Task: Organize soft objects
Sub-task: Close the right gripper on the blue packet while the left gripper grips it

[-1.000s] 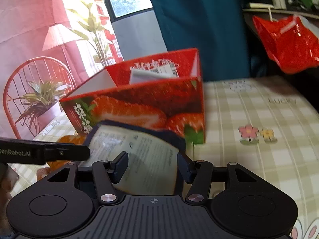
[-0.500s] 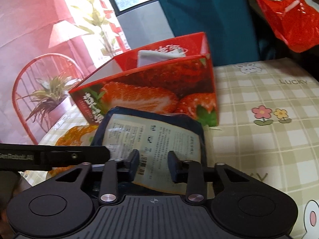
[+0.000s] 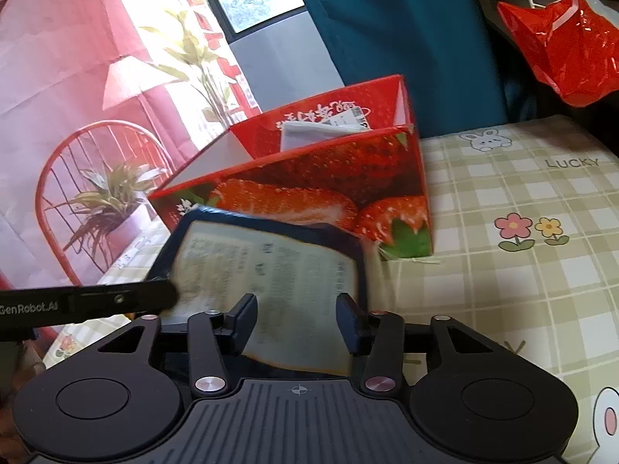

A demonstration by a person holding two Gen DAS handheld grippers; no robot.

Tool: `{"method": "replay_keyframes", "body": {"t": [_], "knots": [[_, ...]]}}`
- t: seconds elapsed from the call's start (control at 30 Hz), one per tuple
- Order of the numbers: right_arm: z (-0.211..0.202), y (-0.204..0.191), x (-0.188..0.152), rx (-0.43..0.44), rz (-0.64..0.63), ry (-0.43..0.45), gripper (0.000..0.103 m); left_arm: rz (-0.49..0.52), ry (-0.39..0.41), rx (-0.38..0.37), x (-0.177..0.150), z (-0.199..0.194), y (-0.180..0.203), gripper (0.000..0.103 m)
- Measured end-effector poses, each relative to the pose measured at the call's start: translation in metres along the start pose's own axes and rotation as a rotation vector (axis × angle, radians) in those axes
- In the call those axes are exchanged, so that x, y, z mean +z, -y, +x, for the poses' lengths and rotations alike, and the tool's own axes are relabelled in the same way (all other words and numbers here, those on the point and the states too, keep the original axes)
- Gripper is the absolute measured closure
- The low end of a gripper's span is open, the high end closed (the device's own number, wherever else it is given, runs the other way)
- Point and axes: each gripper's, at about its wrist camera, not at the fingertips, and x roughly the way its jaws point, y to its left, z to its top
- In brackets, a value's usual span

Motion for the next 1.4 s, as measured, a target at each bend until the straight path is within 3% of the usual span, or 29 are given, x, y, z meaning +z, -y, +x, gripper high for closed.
{"method": "replay_keyframes", "body": {"t": [0.2,0.47,0.57,0.67,0.83,1.17,1.4], "knots": [[0.011,-0.003,-0.007,0.018,0.01,-0.048,0.055,-0.126,-0.001,0.04,-0.011,-0.006,-0.039,0.089],[0.02,-0.005,-0.009,0.044,0.031,-0.067,0.049,-0.126,-0.005,0.044,-0.017,0.0,-0.043,0.086],[0.018,-0.007,-0.01,0.044,0.021,-0.06,0.052,-0.163,-0.001,0.022,-0.021,0.001,-0.048,0.086],[0.011,-0.011,-0.01,0.041,-0.001,-0.037,0.063,-0.188,0.002,0.002,-0.022,0.002,-0.05,0.083],[-0.001,-0.022,-0.013,0.021,-0.094,0.0,0.074,-0.278,0.028,-0.089,-0.025,0.002,-0.056,0.052],[-0.003,-0.025,-0.014,0.035,-0.116,-0.001,0.079,-0.108,0.025,0.0,-0.026,0.002,-0.03,0.059],[-0.002,-0.026,-0.015,0.028,-0.121,-0.007,0.077,-0.08,0.017,0.026,-0.025,-0.001,-0.029,0.059]]}}
